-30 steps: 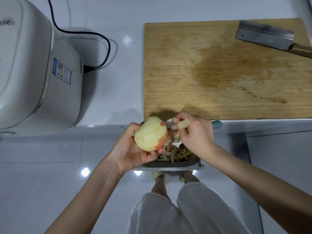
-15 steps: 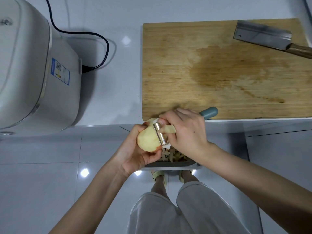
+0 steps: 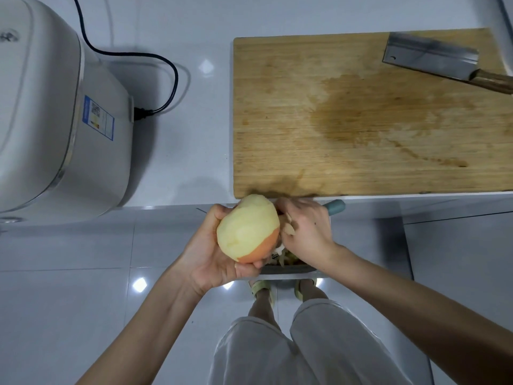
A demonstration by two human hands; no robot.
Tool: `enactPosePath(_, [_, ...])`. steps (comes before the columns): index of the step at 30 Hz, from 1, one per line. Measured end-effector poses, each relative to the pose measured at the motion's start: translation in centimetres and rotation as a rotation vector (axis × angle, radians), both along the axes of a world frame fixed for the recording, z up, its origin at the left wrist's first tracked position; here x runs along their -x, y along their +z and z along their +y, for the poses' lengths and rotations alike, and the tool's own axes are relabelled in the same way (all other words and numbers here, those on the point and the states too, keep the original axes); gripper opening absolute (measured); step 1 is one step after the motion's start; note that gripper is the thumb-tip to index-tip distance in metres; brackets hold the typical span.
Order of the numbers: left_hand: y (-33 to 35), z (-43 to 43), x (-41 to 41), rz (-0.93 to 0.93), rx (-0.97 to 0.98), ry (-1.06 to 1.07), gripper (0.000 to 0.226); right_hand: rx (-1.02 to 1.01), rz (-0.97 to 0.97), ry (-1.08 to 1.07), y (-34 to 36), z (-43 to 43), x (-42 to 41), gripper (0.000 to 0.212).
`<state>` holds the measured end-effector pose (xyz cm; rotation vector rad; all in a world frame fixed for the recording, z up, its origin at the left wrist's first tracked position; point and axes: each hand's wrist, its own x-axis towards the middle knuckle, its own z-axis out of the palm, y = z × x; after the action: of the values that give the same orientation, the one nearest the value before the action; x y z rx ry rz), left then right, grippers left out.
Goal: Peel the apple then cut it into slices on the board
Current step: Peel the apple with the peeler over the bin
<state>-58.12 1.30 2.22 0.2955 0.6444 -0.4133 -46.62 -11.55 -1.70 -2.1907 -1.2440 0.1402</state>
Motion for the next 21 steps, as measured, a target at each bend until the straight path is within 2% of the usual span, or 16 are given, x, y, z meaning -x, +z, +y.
enactPosePath(3, [-0.2, 0.3, -0.1, 0.004, -0.010, 0.036, 0.073, 0.078, 0.022, -0.012, -0.3, -0.4, -0.2, 0.018])
enactPosePath(6, [-1.0, 0.7, 0.4, 0.068, -0.073, 0.067, 0.079, 0.310, 0.037, -0.038, -0.1, -0.3, -0.5, 0.013])
enactPosePath(9, [-1.8, 1.0, 1.0, 0.143, -0.096, 0.122, 0.096, 0.628, 0.072, -0.027, 0.2, 0.1, -0.7, 0.040])
enactPosePath(11, [-2.2, 1.1, 1.2, 0.155, -0.081, 0.153, 0.101, 0.822, -0.028, 0.025, 0.3, 0.4, -0.7, 0.049])
enactPosePath(12, [-2.3, 1.1, 1.2, 0.159, -0.077, 0.166, 0.101, 0.917, -0.087, 0.057, 0.2, 0.4, -0.8, 0.045])
enactPosePath(14, [-2.5, 1.1, 1.2, 0.173, -0.073, 0.190, 0.098, 1.051, -0.158, 0.126, 0.3, 0.5, -0.8, 0.023])
enactPosePath(17, [-2.6, 0.9, 1.1, 0.203, -0.042, 0.203, 0.085, 0.973, -0.108, 0.109, 0.3, 0.2, -1.1, 0.021])
enactPosePath(21, [-2.5, 0.8, 0.8, 0.294, -0.025, 0.221, 0.065, 0.548, 0.106, -0.030, 0.1, -0.3, -1.9, 0.022])
